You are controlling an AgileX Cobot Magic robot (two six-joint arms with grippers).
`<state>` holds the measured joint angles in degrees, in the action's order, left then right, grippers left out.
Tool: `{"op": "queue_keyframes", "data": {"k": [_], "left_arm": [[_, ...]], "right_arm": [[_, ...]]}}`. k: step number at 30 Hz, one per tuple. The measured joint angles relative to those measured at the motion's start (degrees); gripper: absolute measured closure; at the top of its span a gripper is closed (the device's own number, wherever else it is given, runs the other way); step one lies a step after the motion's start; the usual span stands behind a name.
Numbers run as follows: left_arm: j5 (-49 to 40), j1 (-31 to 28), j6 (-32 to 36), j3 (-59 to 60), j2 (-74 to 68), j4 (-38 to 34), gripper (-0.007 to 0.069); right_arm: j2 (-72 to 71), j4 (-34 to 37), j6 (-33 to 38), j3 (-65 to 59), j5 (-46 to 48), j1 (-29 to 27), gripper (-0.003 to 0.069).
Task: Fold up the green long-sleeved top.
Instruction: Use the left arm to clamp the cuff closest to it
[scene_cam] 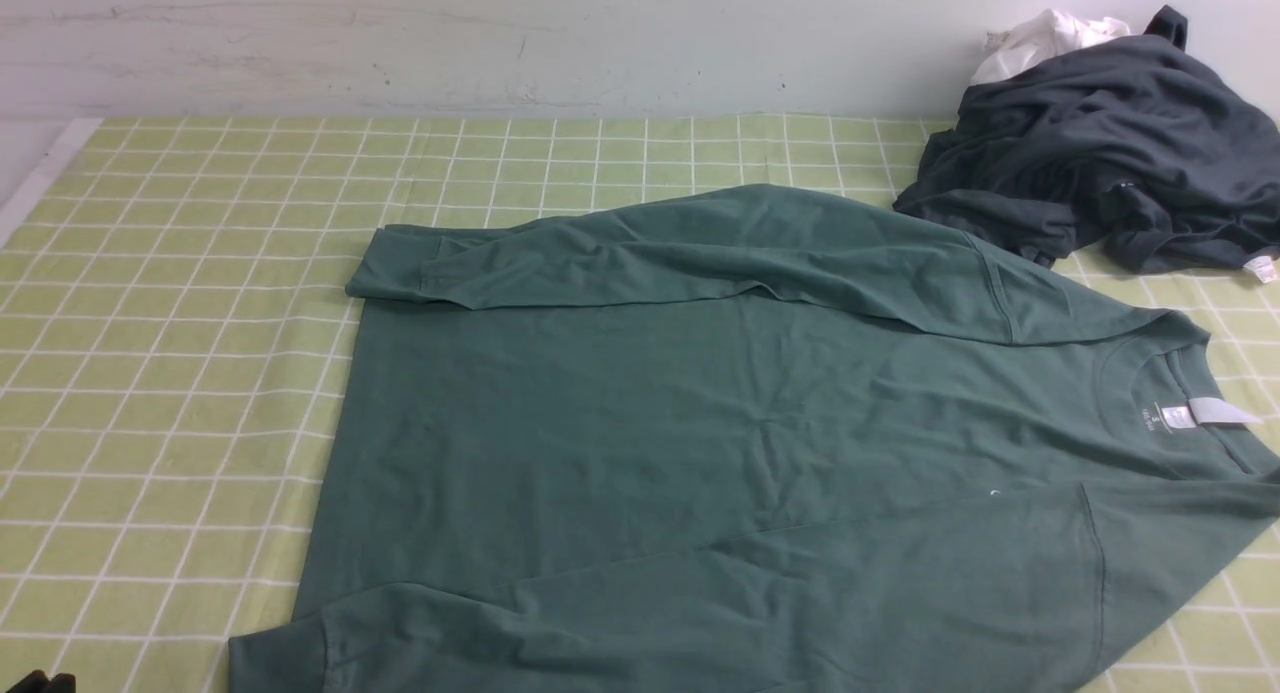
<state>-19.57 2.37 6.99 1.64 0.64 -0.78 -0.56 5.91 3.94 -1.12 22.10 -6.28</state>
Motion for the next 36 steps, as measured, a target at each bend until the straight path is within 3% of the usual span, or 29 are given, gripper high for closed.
{"op": "queue_keyframes", "data": {"k": [5, 8, 10, 15, 17, 19, 20, 23, 24, 25, 27, 28, 31, 36], "left_arm": [[13.24, 0.0, 0.04, 0.06, 0.0, 0.0, 0.0587], [24.15, 0.0, 0.04, 0.06, 0.0, 0.0, 0.0587], [32.34, 0.0, 0.04, 0.06, 0.0, 0.0, 0.0587], [51.49, 0.0, -3.43, 0.06, 0.0, -1.62, 0.0587], [59.04, 0.0, -8.46, -0.01, 0.0, -3.26, 0.0587], [60.77, 0.0, -12.33, -1.64, 0.04, -4.88, 0.0587], [60.44, 0.0, -13.27, -2.73, 0.04, -5.18, 0.0587], [53.89, 0.0, -15.25, -12.97, -2.84, -5.05, 0.0587], [53.21, 0.0, -15.17, -13.77, -3.22, -4.88, 0.0587], [46.14, 0.0, -14.26, -21.1, -7.49, -2.56, 0.0588], [37.83, 0.0, -13.28, -27.91, -12.7, -0.45, 0.0596], [36.9, 0.0, -13.19, -28.6, -13.32, -0.06, 0.0597], [21.23, 0.0, -12.89, -36.45, -23.88, 1.61, 0.061], [-1.34, 0.0, -12.71, -38.07, -37.93, 0.78, 0.0616]], "right_arm": [[0.0, 1.1, 0.11, -0.62, -8.39, 0.0, 0.0675], [0.0, 3.38, -0.03, -0.62, -21.16, 0.0, 0.0675], [0.0, 5.49, -2.52, -0.62, -34.58, 0.0, 0.0675], [0.0, 9.33, -16.51, -0.62, -55.18, 0.0, 0.0675], [0.0, 8.73, -21.85, -0.62, -59.09, 0.0, 0.0675], [0.8, 5.47, -25.17, -0.02, -60.08, 0.0, 0.0675], [1.38, 3.89, -25.68, 0.68, -59.81, 0.0, 0.0675], [6.52, -9.56, -26.93, 9.88, -53.99, 0.0, 0.0675], [6.97, -9.56, -26.93, 9.88, -53.48, 0.0, 0.0675], [12.19, -19.17, -27.55, 17.39, -48.41, 0.0, 0.0675], [17.76, -27.67, -29.01, 23.86, -42.78, 0.0, 0.0675], [17.76, -28.55, -29.23, 24.52, -42.15, 0.0, 0.0675], [28.92, -40.97, -35.9, 32.54, -31.42, 0.0, 0.0675], [40.07, -47.91, -47.17, 35.02, -14.76, 2.6, 0.0675]]}}
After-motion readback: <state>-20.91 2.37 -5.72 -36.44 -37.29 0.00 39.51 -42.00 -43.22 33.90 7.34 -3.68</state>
